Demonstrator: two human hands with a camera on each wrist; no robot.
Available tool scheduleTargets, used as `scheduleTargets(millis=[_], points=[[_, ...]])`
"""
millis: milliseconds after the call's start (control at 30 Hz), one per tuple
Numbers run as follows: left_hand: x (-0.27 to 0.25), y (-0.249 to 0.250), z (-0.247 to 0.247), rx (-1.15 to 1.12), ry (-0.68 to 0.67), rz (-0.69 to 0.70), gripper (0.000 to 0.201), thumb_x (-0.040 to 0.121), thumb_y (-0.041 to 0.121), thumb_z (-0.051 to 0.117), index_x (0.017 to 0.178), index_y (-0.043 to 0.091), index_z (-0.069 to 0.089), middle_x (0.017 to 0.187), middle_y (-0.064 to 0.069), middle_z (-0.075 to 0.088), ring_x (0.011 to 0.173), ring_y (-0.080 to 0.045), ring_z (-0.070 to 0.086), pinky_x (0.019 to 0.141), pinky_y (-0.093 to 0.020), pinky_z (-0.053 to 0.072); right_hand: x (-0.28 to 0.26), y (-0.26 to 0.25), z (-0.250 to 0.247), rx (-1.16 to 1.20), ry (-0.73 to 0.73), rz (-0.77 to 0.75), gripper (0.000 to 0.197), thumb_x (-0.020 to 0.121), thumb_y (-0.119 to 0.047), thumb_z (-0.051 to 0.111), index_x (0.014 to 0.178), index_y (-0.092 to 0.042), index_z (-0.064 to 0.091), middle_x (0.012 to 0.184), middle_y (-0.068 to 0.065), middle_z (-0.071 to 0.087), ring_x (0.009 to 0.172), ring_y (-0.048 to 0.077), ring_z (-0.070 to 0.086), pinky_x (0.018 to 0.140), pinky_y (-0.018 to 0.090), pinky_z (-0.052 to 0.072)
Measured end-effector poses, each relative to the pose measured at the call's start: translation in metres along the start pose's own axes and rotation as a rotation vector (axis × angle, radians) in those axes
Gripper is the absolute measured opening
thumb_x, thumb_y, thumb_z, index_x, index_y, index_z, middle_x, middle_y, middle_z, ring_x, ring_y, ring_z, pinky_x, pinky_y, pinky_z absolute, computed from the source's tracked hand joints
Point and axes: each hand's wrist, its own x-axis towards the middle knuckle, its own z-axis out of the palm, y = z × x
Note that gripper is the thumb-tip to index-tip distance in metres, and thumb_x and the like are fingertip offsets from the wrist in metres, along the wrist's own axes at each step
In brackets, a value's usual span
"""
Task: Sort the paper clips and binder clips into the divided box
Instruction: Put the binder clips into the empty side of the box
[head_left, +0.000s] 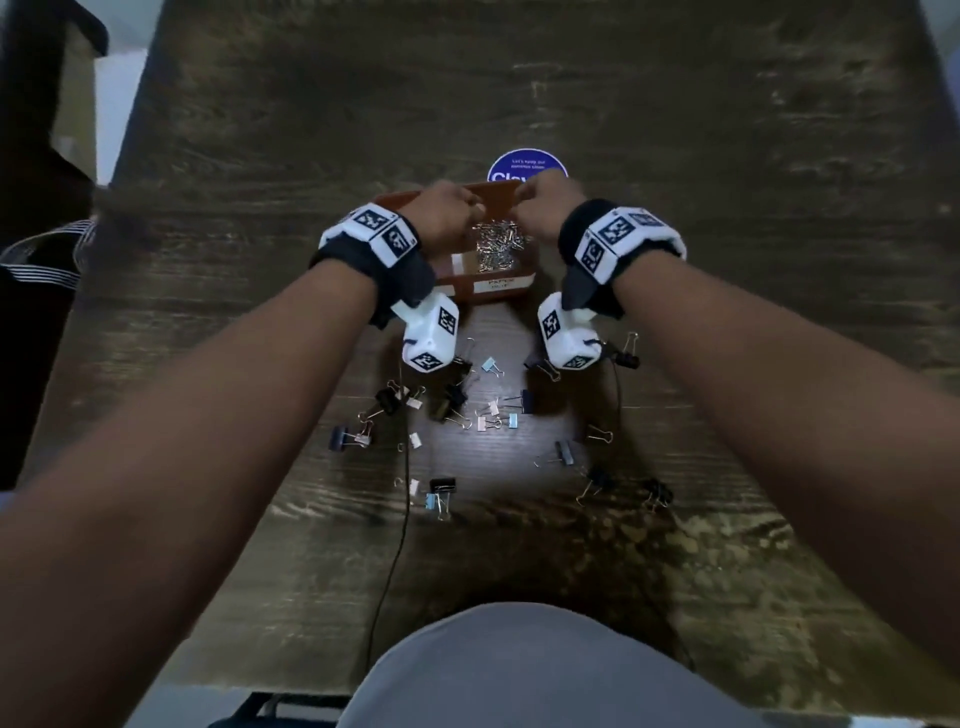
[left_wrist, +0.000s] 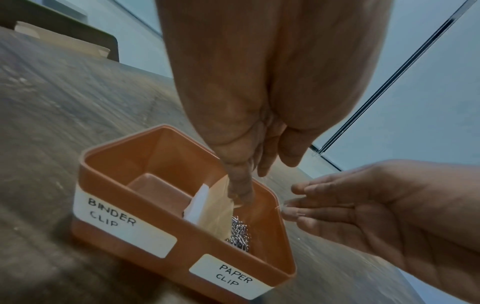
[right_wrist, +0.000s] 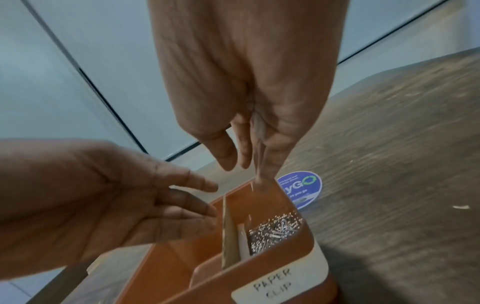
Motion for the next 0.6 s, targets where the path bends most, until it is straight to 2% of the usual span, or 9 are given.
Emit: scheduleTargets(millis=[67,167,233,300,367,400,467,533,600], points=[[-0.006,-0.009,-0.006,0.008,0.031,-0.005,0.014,0.099,0.005,0.047,0.1,0.005,0.061,0.079,-0.007,0.053,0.068,-0.016,0.049,0.073,-0.033,0.046,-0.007,0.003,0.009,0.02,0.028,0.006,0.027,0.087,-0.014,0.056,0.112,-0.017,0.066,0.118,0.004,0.065,0.11,0.019,0.06,0.097,0.03,0.048],[-0.021,-0.032,-0.012,-0.014,0.071,-0.008,0.026,0.099,0.006,0.048,0.121,-0.003,0.059,0.08,-0.01,0.055,0.067,-0.018,0.051,0.064,-0.03,0.048,-0.024,0.02,0.015,0.088,0.063,-0.001,0.028,0.084,-0.008,0.057,0.105,-0.02,0.069,0.114,-0.001,0.068,0.11,0.013,0.061,0.099,0.023,0.044],[-0.034,-0.053,-0.013,0.064,0.108,0.015,0.024,0.098,0.006,0.051,0.118,-0.001,0.063,0.089,-0.011,0.063,0.074,-0.019,0.059,0.07,-0.034,0.053,-0.042,0.035,0.015,0.126,0.117,-0.008,0.024,0.083,-0.007,0.059,0.098,-0.021,0.071,0.107,-0.002,0.071,0.106,0.011,0.063,0.1,0.022,0.044],[-0.052,-0.072,-0.009,0.226,0.136,0.062,0.019,0.096,0.01,0.055,0.111,0.006,0.066,0.103,-0.009,0.068,0.089,-0.018,0.064,0.082,-0.034,0.053,-0.063,0.055,0.016,0.124,0.143,-0.008,0.024,0.084,-0.005,0.058,0.093,-0.022,0.072,0.102,-0.002,0.072,0.102,0.012,0.064,0.101,0.026,0.045],[-0.074,-0.092,-0.002,0.402,0.182,0.108,0.019,0.094,0.012,0.058,0.109,0.011,0.07,0.111,-0.003,0.067,0.103,-0.016,0.061,0.09,-0.025,0.045,-0.087,0.077,0.018,0.096,0.122,0.019,0.025,0.084,-0.004,0.057,0.089,-0.024,0.071,0.102,-0.002,0.071,0.101,0.012,0.064,0.1,0.027,0.046],[-0.085,-0.102,0.002,0.458,0.199,0.123,0.019,0.094,0.011,0.058,0.109,0.012,0.07,0.112,-0.002,0.067,0.105,-0.016,0.06,0.09,-0.022,0.042,-0.1,0.087,0.019,0.069,0.09,0.032,0.024,0.085,-0.004,0.057,0.089,-0.024,0.07,0.103,-0.003,0.071,0.102,0.011,0.063,0.099,0.026,0.046],[-0.102,-0.12,0.01,0.491,0.188,0.111,0.019,0.094,0.009,0.057,0.108,0.013,0.07,0.112,-0.003,0.068,0.101,-0.015,0.06,0.086,-0.021,0.041,-0.123,0.109,0.021,0.013,0.019,0.055,0.021,0.088,-0.004,0.058,0.095,-0.019,0.07,0.106,-0.005,0.067,0.101,0.009,0.06,0.095,0.022,0.042],[-0.118,-0.137,0.019,0.509,0.145,0.067,0.018,0.095,0.01,0.057,0.107,0.013,0.069,0.107,-0.002,0.07,0.087,-0.01,0.06,0.077,-0.02,0.045,-0.146,0.127,0.024,-0.025,-0.014,0.075,0.019,0.089,-0.004,0.059,0.1,-0.017,0.069,0.108,-0.004,0.064,0.1,0.009,0.056,0.091,0.02,0.041],[-0.132,-0.151,0.028,0.554,0.114,0.037,0.015,0.094,0.011,0.058,0.104,0.012,0.069,0.102,-0.003,0.071,0.085,-0.013,0.062,0.073,-0.021,0.043,-0.165,0.143,0.026,-0.038,-0.039,0.103,0.017,0.09,-0.006,0.06,0.098,-0.018,0.067,0.107,-0.004,0.062,0.095,0.009,0.056,0.084,0.018,0.044]])
